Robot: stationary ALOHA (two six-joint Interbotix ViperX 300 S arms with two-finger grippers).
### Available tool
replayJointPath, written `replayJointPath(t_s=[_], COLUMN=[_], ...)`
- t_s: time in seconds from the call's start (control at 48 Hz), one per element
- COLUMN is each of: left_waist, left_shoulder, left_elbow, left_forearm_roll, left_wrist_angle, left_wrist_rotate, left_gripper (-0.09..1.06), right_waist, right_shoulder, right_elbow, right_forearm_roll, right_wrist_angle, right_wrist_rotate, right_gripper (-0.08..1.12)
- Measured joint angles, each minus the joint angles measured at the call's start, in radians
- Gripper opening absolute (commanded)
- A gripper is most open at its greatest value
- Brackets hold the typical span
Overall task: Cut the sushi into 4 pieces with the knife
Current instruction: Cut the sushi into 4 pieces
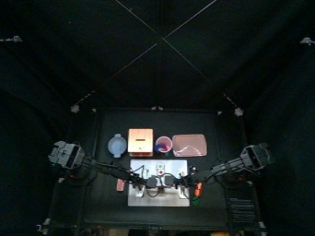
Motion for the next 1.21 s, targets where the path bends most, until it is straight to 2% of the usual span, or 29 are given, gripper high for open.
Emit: replayJointPath(t_s=[0.188,0.438,0.938,1.208], left_waist=[-0.002,-0.003,-0.011,-0.015], left_shoulder=[0.012,0.018,0.029,0.032], left_elbow=[-0.006,-0.006,-0.011,-0.015], left_forearm_roll=[-0.002,-0.023,-0.044,-0.048], left_wrist_angle=[-0.006,-0.008,-0.008,-0.003], left_wrist_rotate=[-0.002,-0.002,-0.002,-0.002], left_gripper=[0.31,0.31,0.31,0.31], right_waist=[0.000,0.006,0.008,0.009], right_shoulder=[0.017,0.023,0.029,0.029], right_elbow=[0.008,0.011,0.011,0.011], right_forearm_roll=[0.008,0.020,0.023,0.023], right_wrist_angle=[-0.015,-0.037,-0.044,-0.044], right_wrist_rotate=[0.000,0.000,0.000,0.000], right_gripper=[0.28,0.28,0.28,0.28])
